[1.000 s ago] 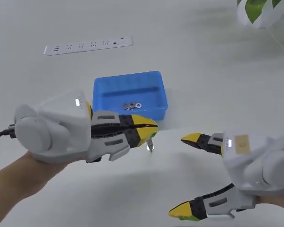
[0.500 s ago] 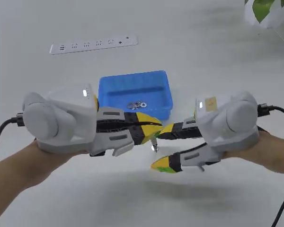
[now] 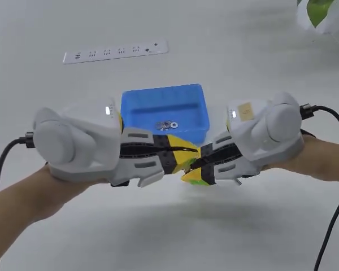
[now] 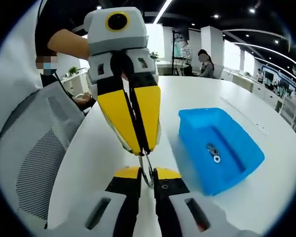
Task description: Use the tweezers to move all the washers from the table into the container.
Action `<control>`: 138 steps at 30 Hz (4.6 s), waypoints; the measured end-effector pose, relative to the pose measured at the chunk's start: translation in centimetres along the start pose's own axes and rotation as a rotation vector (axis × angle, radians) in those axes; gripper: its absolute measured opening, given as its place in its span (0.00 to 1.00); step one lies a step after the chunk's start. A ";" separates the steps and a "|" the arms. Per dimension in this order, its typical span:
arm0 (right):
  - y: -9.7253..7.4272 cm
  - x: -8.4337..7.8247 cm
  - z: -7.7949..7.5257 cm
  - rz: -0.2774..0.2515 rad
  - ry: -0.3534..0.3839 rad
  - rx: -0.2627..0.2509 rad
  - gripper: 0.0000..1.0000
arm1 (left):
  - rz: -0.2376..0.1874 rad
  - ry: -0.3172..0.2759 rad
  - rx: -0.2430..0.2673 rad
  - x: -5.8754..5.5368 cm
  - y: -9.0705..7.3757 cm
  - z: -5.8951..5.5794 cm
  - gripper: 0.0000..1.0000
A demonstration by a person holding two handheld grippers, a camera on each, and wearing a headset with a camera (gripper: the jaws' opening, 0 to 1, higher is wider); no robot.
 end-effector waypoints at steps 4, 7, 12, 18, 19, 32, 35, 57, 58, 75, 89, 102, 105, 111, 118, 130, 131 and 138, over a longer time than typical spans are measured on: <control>-0.1 0.0 -0.1 0.012 -0.007 -0.002 0.09 | 0.016 -0.014 0.015 0.0 0.2 0.1 0.04; -0.1 -0.1 0.0 0.005 0.000 -0.005 0.09 | 0.049 -0.026 0.035 -0.1 0.3 0.0 0.05; -0.1 -0.2 0.2 -0.005 0.004 -0.013 0.09 | 0.066 -0.049 0.067 -0.8 -0.1 0.8 0.10; -0.2 -0.2 0.4 -0.024 0.026 -0.019 0.10 | 0.031 -0.090 0.069 0.1 -1.1 1.2 0.14; -0.2 -0.2 0.5 -0.025 0.027 -0.019 0.10 | 0.031 -0.091 0.071 0.1 -1.2 1.1 0.15; -1.1 1.7 1.3 -0.054 0.014 -0.030 0.10 | 0.022 -0.129 0.142 -0.7 -4.4 1.0 0.28; -1.5 2.5 1.4 -0.062 0.006 -0.034 0.10 | 0.017 -0.140 0.180 -0.8 -5.5 1.3 0.31; -3.7 9.9 -0.8 -0.077 -0.125 -0.083 0.10 | -0.068 -0.322 0.425 -2.1 -13.2 2.0 0.77; -3.9 10.2 -1.0 -0.078 -0.132 -0.086 0.10 | -0.070 -0.336 0.446 -2.3 -13.7 2.4 0.80; -4.8 10.6 -9.6 -0.129 -0.069 -0.204 0.09 | -0.028 -0.350 0.526 -4.4 -15.1 3.5 1.00; -0.8 5.8 -12.1 -0.004 -0.006 -0.155 0.09 | 0.018 -0.361 0.558 -5.7 -15.7 4.1 1.00; -0.3 4.7 -11.8 0.018 0.019 -0.149 0.10 | 0.039 -0.365 0.548 -6.1 -15.7 3.6 1.00; -0.3 4.6 -11.8 0.020 0.024 -0.149 0.10 | 0.037 -0.366 0.549 -6.1 -15.9 3.6 1.00; -0.1 4.4 -11.5 0.023 0.037 -0.140 0.10 | 0.045 -0.369 0.550 -6.3 -16.2 3.4 1.00; 0.5 3.9 -11.3 0.035 0.041 -0.125 0.10 | 0.052 -0.377 0.548 -6.5 -16.3 3.3 1.00; -0.6 4.8 -11.7 0.025 0.010 -0.169 0.09 | 0.047 -0.368 0.535 -5.9 -15.2 3.8 0.99; -0.7 4.9 -11.7 0.027 0.008 -0.171 0.08 | 0.041 -0.366 0.532 -5.7 -15.0 3.9 0.99; -1.1 5.1 -11.3 0.038 -0.005 -0.171 0.08 | 0.002 -0.324 0.504 -2.9 -11.4 7.7 0.92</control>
Point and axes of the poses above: the centre of the closed fingertips' face, and the gripper's own axes: y roughly forward along the fingers, z roughly to its left, x roughly out of its top, the point moved 3 cm from there along -y, roughly backward along the fingers, and after that the axes turned 14 degrees about x, right-handed, at the moved point
